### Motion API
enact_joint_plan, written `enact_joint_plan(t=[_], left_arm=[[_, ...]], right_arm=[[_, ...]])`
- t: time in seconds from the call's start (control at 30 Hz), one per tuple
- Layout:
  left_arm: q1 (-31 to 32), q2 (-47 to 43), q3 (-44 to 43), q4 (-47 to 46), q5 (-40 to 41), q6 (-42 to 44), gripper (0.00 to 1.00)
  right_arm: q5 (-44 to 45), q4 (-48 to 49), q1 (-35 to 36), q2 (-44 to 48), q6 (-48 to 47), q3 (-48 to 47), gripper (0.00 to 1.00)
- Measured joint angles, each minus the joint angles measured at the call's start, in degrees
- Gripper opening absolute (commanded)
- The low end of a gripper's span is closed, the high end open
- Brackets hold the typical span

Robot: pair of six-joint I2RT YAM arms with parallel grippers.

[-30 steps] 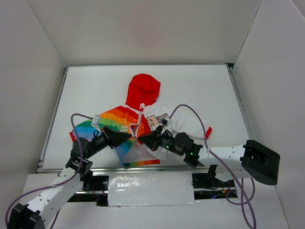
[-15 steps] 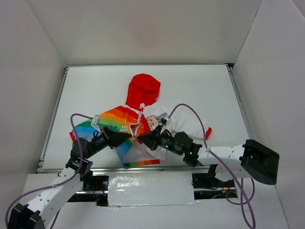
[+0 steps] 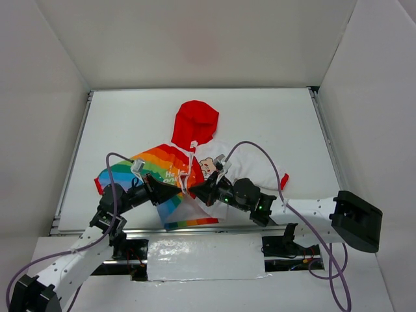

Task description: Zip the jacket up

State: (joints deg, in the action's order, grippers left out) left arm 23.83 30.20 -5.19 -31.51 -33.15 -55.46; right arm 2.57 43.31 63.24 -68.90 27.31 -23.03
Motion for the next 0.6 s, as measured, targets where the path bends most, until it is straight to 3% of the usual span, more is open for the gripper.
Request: enact_joint_plan(t=[0.43, 0.6], left_arm=[[0.00, 3.45, -1.05, 2.16, -5.25, 4.81, 0.00], [0.02, 1.31, -1.73, 7.91, -4.63, 9.18, 0.00]], right_arm=[[-1.79, -8.41, 0.00, 0.48, -1.66, -2.89, 0.00], [-3.69, -15.26, -0.02, 0.61, -2.05, -5.88, 0.00]])
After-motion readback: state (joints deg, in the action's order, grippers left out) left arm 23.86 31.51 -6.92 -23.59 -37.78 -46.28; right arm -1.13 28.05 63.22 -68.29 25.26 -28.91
